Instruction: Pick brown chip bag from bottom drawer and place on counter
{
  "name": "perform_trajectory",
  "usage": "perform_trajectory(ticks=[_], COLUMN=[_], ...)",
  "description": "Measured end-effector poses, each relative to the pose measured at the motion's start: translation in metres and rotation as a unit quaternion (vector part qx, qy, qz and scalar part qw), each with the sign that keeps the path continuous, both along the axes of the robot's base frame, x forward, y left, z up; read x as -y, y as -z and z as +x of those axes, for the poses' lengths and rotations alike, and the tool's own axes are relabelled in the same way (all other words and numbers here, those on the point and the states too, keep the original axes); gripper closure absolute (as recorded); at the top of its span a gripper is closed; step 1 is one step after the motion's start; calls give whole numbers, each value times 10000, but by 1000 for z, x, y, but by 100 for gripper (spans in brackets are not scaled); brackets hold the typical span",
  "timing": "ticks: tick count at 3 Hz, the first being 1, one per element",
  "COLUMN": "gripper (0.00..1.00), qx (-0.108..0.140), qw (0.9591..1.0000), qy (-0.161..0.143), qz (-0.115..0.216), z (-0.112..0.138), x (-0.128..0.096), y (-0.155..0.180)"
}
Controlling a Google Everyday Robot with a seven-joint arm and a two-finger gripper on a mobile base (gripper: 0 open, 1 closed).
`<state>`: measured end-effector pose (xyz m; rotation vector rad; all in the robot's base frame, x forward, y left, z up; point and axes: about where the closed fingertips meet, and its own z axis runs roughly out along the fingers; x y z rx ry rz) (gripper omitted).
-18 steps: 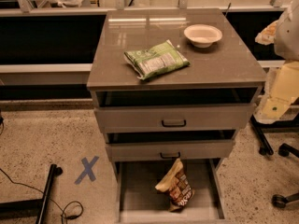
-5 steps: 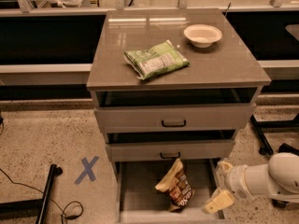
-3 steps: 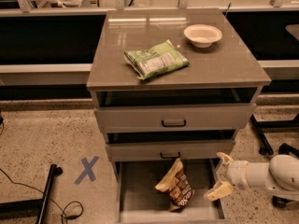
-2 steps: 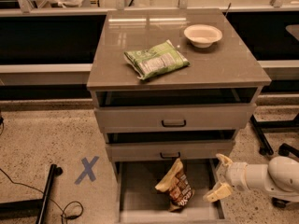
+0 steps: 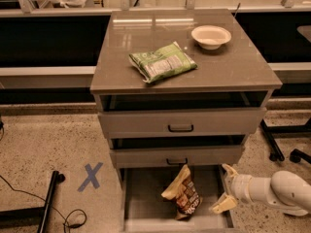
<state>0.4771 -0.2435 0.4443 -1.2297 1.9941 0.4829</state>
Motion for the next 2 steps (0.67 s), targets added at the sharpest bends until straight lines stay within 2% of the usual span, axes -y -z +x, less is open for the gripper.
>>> perform_trajectory(ticks=[1,2], gripper=[0,0], qx=[-208,-453], qw=[9997,9987], qy=[27,-35], qz=[158,243], z=[11,18], x=[2,-6], y=[41,82])
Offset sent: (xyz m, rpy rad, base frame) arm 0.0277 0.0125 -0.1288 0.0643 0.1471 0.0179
